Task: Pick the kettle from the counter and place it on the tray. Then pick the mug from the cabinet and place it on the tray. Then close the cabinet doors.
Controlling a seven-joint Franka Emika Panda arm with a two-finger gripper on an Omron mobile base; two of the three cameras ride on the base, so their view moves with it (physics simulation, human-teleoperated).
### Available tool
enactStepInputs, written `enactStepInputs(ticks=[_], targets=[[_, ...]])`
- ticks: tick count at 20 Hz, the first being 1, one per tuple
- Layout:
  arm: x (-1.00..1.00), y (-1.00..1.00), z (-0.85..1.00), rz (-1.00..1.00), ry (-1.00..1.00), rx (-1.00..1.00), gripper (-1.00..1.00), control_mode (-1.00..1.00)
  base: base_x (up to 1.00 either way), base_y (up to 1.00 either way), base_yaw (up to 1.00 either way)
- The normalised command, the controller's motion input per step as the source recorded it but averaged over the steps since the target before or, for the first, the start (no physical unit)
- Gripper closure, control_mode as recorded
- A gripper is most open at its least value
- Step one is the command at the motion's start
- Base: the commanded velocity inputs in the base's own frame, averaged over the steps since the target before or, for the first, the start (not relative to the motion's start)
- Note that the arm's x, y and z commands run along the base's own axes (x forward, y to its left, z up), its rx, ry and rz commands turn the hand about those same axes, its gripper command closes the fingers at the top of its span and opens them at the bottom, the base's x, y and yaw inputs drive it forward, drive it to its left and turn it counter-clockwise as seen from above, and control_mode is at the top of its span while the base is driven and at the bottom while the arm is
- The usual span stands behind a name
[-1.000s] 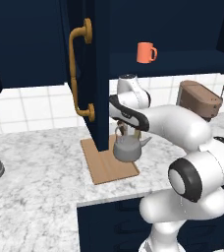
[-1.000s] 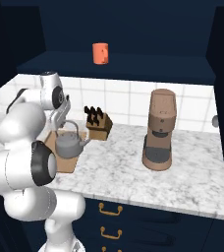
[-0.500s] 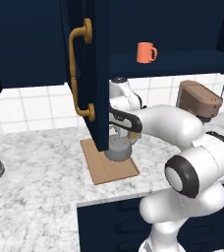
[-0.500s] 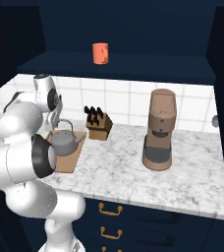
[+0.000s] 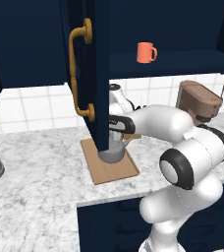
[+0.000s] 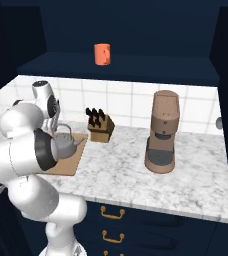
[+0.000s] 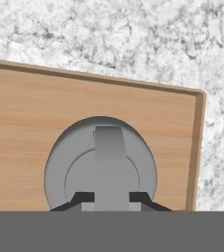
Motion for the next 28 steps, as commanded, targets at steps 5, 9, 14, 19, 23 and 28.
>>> enactStepInputs(ticks=[5,9,14,19,23,28], targets=[[0.33,0.0,-0.12,0.0,-0.02,0.0,1.0,-1.0,0.0,0.0,0.0],[0.39,0.0,-0.13,0.0,0.0,0.0,1.0,-1.0,0.0,0.0,0.0],[0.28,0.19,-0.2,0.0,0.0,0.0,1.0,-1.0,0.0,0.0,0.0],[0.02,0.1,-0.33,0.01,0.0,-0.01,1.0,-1.0,0.0,0.0,0.0],[-0.03,0.07,-0.34,0.0,-0.03,-0.01,-1.0,-1.0,0.0,0.0,0.0],[-0.01,0.0,-0.16,0.0,-0.01,0.0,-1.0,-1.0,0.0,0.0,0.0]])
